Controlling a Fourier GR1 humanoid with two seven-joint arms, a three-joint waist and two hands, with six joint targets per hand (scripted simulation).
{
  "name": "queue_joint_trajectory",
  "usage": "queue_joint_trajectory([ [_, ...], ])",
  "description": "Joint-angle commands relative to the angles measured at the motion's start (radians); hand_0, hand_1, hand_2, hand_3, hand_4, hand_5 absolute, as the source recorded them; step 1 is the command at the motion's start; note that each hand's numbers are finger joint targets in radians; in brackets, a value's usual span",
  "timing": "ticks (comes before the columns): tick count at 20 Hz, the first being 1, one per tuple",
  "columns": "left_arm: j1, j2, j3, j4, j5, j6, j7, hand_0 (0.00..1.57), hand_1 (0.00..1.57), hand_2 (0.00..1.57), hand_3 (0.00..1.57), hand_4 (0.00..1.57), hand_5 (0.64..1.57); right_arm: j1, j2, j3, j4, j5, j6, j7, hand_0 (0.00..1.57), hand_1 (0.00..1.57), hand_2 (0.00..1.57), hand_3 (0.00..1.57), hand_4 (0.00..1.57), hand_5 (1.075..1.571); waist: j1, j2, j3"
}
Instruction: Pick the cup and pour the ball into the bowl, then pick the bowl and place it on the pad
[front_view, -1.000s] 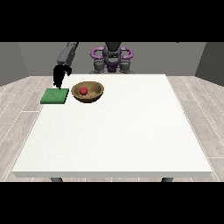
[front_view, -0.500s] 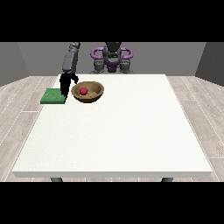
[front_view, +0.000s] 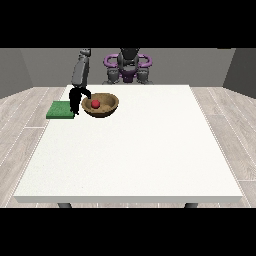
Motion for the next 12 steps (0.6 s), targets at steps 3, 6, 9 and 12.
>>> queue_joint_trajectory([
  [3,-0.004,0.035,0.009,-0.028,0.045,-0.03,0.03,0.0,0.0,0.0,0.0,1.02,1.536,-0.07,-0.028,-0.021,0.072,-0.004,-0.037,0.003,0.0,0.0,0.0,0.0,0.45,1.547,0.029,0.055,0.0178],
  [6,0.032,-0.03,-0.026,-0.083,0.035,0.004,0.03,0.0,0.0,0.0,0.0,1.02,1.536,-0.048,0.031,-0.006,0.078,0.009,-0.078,-0.015,0.0,0.0,0.0,0.0,0.44,1.547,0.061,0.02,0.0182],
  [9,0.007,0.031,0.001,-0.036,0.044,-0.021,0.03,0.0,0.0,0.0,0.0,1.02,1.541,-0.072,0.074,0.029,0.045,0.038,-0.126,-0.002,0.0,0.0,0.0,0.0,0.47,1.549,0.042,0.017,0.0174],
  [12,0.012,0.112,0.07,0.019,0.083,-0.065,-0.002,0.0,0.0,0.0,0.0,1.02,1.543,-0.084,0.065,0.009,0.064,0.016,-0.124,-0.009,0.0,0.0,0.0,0.0,0.5,1.556,0.007,0.064,0.0172],
])
